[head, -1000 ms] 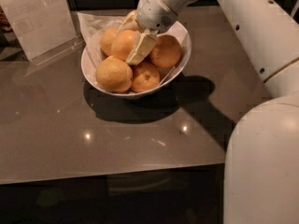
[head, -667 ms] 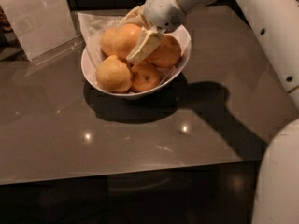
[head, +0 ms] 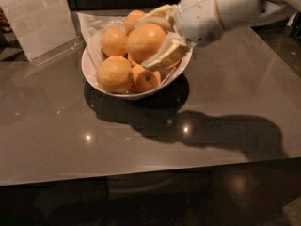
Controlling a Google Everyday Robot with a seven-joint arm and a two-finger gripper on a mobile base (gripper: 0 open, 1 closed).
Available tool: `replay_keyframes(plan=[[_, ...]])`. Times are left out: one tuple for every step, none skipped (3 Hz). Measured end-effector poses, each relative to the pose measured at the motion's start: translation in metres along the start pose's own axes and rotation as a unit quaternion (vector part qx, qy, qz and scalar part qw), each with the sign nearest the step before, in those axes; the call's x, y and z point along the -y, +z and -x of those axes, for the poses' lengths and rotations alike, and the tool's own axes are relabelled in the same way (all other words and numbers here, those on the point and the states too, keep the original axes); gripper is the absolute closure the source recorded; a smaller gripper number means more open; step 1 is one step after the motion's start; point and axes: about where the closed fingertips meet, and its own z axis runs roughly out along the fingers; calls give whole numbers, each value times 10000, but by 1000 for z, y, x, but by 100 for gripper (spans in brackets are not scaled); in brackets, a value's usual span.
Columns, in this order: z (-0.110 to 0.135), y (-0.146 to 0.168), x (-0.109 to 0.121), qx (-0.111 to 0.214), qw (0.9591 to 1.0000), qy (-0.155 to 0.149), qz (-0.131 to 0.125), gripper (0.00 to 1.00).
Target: Pick orange from white bowl
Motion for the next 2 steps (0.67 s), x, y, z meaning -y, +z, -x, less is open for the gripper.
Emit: replay_keyframes(plan=[[-14, -13, -10, -88, 9998, 165, -113, 100], [-13, -13, -10, -83, 9998, 158, -111, 100]])
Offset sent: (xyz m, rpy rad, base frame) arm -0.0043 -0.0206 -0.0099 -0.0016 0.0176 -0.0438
